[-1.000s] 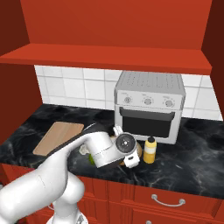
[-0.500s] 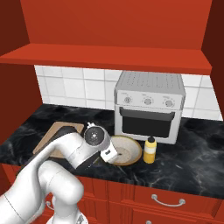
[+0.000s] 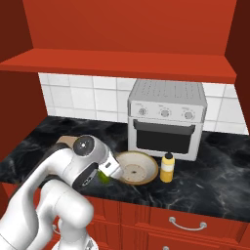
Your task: Open the cabinet. Place the bowl and condiment on the counter. Then place the lime and garlic on the cutting board.
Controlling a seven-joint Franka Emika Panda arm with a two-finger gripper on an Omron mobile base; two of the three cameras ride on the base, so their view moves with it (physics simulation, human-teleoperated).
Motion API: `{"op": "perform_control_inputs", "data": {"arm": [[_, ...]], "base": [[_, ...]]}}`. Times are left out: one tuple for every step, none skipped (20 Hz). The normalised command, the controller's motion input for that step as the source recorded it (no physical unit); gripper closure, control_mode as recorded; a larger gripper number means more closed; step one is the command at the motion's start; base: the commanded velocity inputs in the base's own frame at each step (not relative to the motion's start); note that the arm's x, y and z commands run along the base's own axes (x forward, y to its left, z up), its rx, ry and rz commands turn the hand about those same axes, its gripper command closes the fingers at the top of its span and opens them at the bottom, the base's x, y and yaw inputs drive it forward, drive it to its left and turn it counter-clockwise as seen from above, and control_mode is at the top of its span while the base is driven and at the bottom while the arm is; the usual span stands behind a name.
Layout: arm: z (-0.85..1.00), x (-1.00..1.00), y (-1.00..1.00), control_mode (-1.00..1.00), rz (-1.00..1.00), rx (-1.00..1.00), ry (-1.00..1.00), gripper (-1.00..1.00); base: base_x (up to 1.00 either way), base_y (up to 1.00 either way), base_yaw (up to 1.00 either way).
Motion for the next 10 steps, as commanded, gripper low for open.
{"op": "perform_control_inputs", "data": {"arm": [[0.00, 0.00, 0.05, -1.00, 0.00, -0.05, 0.00, -1.00], [-0.09, 0.00, 0.08, -1.00, 0.00, -0.09, 0.00, -1.00], [-0.11, -0.02, 0.06, -1.00, 0.00, -0.08, 0.02, -1.00], [-0.12, -0.03, 0.17, -1.00, 0.00, -0.07, 0.08, -1.00], [-0.11, 0.00, 0.22, -1.00, 0.01, -0.07, 0.13, -1.00], [-0.09, 0.00, 0.26, -1.00, 0.02, -0.07, 0.17, -1.00], [-0.07, 0.00, 0.32, -1.00, 0.04, -0.08, 0.21, -1.00], [-0.07, 0.00, 0.31, -1.00, 0.05, -0.09, 0.22, -1.00], [-0.09, 0.00, 0.25, -1.00, 0.05, -0.08, 0.20, -1.00], [-0.08, -0.04, 0.22, -1.00, 0.06, -0.08, 0.19, -1.00]], "base": [[0.00, 0.00, 0.00], [0.00, 0.00, 0.00], [0.00, 0.00, 0.00], [0.00, 0.00, 0.00], [0.00, 0.00, 0.00], [0.00, 0.00, 0.00], [0.00, 0.00, 0.00], [0.00, 0.00, 0.00], [0.00, 0.00, 0.00], [0.00, 0.00, 0.00]]}}
